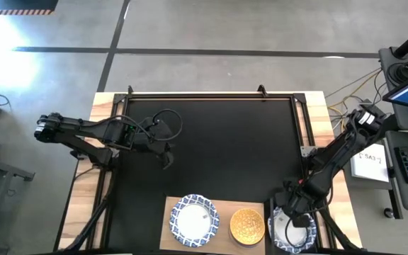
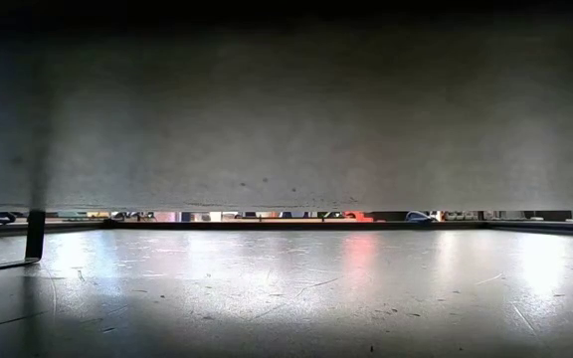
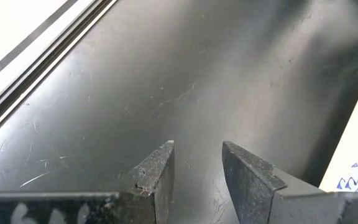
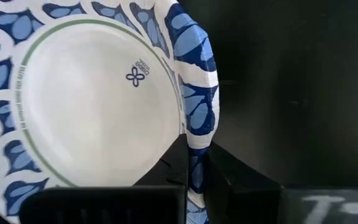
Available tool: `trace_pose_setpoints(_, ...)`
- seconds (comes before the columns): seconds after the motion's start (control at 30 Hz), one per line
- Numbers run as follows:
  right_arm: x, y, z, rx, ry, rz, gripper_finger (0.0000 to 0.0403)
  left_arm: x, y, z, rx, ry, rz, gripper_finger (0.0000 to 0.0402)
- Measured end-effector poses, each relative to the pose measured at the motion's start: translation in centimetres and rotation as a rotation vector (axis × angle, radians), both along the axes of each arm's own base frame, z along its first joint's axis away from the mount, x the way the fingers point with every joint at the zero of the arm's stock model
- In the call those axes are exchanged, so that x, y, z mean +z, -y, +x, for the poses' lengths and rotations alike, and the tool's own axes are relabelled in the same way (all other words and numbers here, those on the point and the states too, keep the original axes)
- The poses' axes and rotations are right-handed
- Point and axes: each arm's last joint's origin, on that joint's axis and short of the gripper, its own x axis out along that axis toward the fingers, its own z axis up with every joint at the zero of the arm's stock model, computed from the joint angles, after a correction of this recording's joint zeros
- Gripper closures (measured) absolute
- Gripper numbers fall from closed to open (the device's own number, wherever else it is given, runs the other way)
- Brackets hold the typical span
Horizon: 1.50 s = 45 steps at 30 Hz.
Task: Place and stack bowls onto a shelf
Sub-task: Stack the large white bowl on top of the large white bowl on the shelf
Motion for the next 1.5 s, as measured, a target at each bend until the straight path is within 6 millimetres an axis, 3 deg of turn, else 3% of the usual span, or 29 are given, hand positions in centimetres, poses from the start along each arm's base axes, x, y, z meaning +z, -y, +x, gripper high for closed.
trace_pose_setpoints(0.27, 1.5, 2.1, -1.3, -0.135, -0.001, -0.115, 0.0390, 0.0, 0.0, 0.0, -0.007, -0.003, 0.005, 0.0285)
trace_pose_setpoints(0.53, 3.0, 5.9, -2.2, -0.493, 0.041, -0.332, 0.0390, 0.0, 0.0, 0.0, -0.027, -0.009, 0.021, 0.0285)
trace_pose_setpoints(0.63, 3.4, 7.3, -2.4, -0.642, 0.095, -0.428, 0.0390, 0.0, 0.0, 0.0, -0.030, -0.010, 0.023, 0.0285)
trace_pose_setpoints(1.03, 5.1, 10.8, -1.5, -0.976, 0.381, -0.480, 0.0390, 0.2, 0.0, 0.3, -0.033, 0.017, 0.021, 0.0285)
trace_pose_setpoints(1.23, 5.9, 10.9, 0.3, -1.064, 0.622, -0.401, 0.0390, 0.4, 0.2, 1.4, -0.052, 0.090, 0.046, 0.0285)
trace_pose_setpoints(1.5, 8.3, 10.5, 4.3, -1.070, 1.058, -0.396, 0.0390, 0.0, 0.7, 4.8, -0.119, 0.187, 0.168, 0.0285)
